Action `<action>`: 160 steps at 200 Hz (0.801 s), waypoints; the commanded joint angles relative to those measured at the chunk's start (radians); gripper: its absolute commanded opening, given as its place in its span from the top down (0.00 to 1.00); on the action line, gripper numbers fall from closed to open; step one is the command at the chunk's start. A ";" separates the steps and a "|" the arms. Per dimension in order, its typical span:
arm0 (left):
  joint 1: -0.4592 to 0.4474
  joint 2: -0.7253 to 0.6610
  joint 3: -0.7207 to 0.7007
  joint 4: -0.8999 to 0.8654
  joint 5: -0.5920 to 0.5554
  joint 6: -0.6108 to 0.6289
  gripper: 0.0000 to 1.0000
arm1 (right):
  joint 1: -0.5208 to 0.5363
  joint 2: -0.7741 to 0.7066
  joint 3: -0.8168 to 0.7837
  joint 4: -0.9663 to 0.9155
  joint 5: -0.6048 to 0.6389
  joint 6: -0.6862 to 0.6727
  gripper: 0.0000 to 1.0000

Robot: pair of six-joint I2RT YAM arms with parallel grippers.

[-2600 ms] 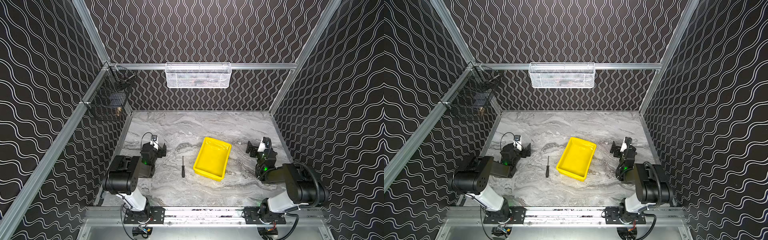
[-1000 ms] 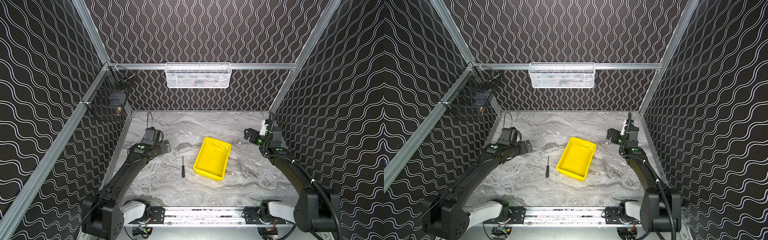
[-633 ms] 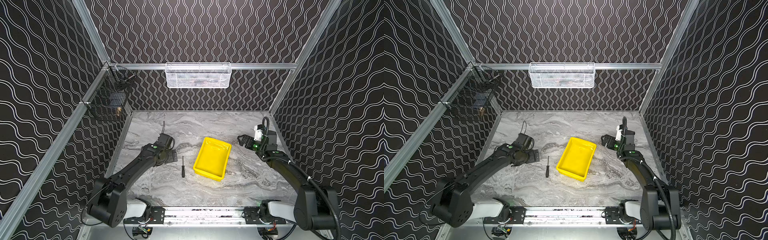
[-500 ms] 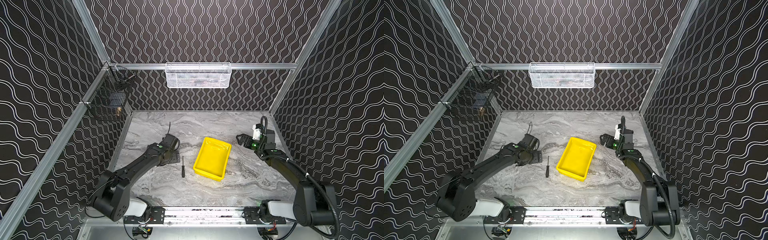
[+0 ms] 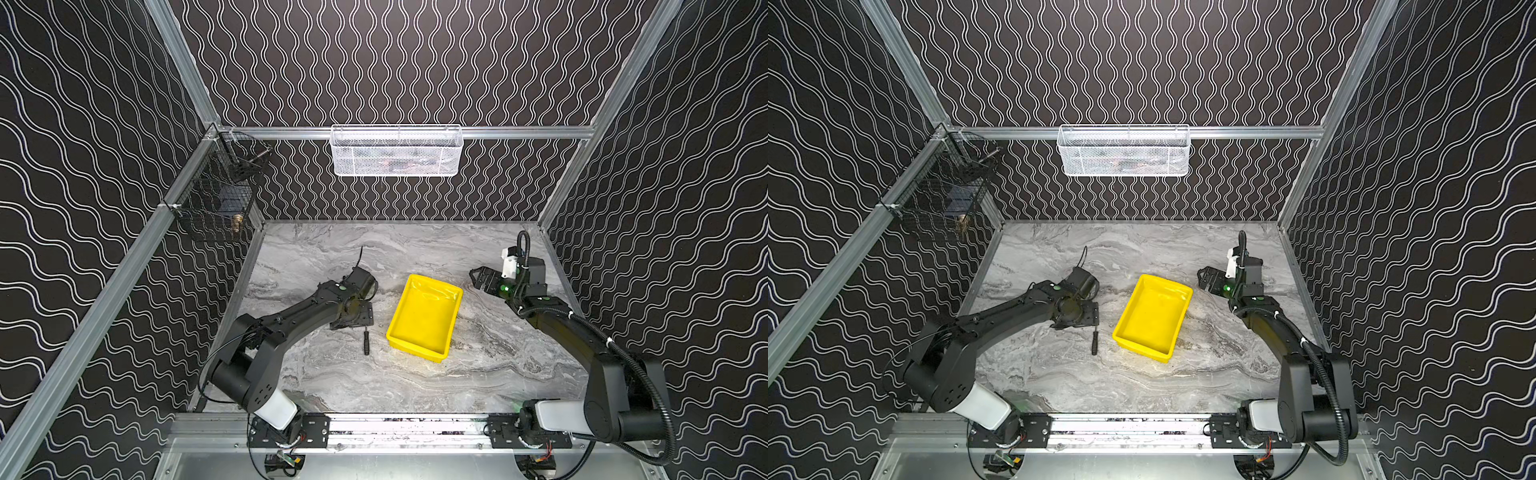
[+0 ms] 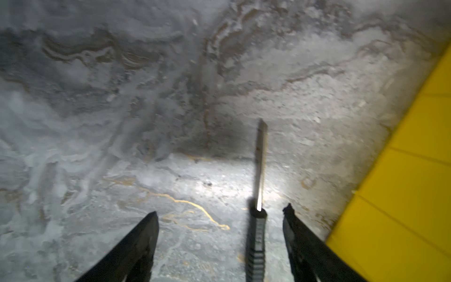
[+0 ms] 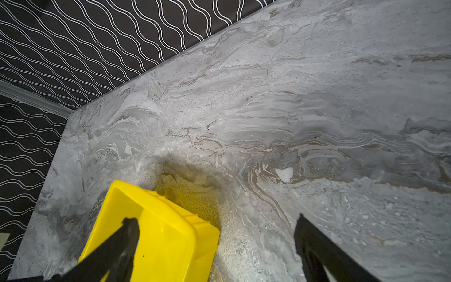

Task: Put the screwdriver in the bin
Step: Pick up the screwdriver from the center of the table.

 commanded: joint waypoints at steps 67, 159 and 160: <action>-0.069 0.035 -0.006 -0.065 0.083 -0.010 0.35 | 0.002 -0.009 0.011 0.005 0.015 -0.015 0.01; -0.090 0.087 -0.029 -0.033 0.100 -0.008 0.45 | 0.012 -0.037 0.026 -0.072 0.006 -0.052 0.01; -0.090 0.088 -0.030 -0.032 0.099 -0.009 0.45 | 0.012 -0.037 0.026 -0.073 0.006 -0.053 0.01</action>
